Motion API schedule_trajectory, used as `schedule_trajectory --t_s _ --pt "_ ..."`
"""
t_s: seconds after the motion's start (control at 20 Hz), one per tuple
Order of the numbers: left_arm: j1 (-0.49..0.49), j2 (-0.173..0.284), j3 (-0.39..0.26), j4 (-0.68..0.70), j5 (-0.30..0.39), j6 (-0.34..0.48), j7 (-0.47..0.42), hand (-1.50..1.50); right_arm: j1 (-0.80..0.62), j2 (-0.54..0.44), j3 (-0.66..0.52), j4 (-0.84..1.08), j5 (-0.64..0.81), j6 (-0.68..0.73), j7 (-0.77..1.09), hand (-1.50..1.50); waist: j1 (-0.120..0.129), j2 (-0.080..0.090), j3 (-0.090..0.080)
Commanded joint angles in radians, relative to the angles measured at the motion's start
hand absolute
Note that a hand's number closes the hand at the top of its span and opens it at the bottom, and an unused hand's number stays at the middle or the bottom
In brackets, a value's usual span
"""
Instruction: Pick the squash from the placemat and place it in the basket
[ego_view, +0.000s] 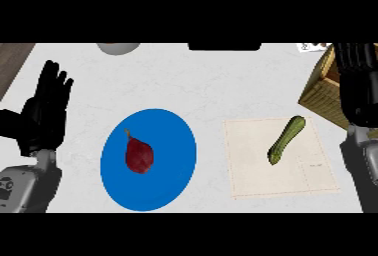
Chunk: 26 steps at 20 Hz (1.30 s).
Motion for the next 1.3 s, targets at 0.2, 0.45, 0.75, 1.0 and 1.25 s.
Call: schedule_trajectory --t_s 0.2,0.45,0.75,1.0,1.25 --pt "0.069 0.115 -0.033 0.084 -0.033 -0.154 0.038 0.00 0.041 -0.094 -0.287 0.231 -0.253 0.236 -0.230 1.50 0.000 -0.019 0.006" --pt "0.044 0.101 -0.072 0.146 -0.017 -0.220 0.041 0.00 0.103 -0.133 0.081 0.188 0.265 0.172 -0.396 -1.50 0.022 -0.007 0.001" --pt "0.020 0.085 -0.047 0.228 -0.013 -0.259 0.018 0.00 0.001 0.166 0.216 0.207 0.466 -0.200 -0.208 -1.50 0.001 -0.026 0.000" --pt "0.083 0.109 -0.025 0.227 -0.022 -0.285 -0.031 0.00 -0.099 0.079 0.244 0.074 0.494 -0.053 0.292 -1.50 -0.010 -0.037 -0.002" --pt "0.074 0.124 -0.018 0.215 -0.018 -0.274 0.016 0.00 -0.199 -0.164 0.237 0.106 0.628 0.119 0.590 -1.50 -0.029 -0.048 -0.007"
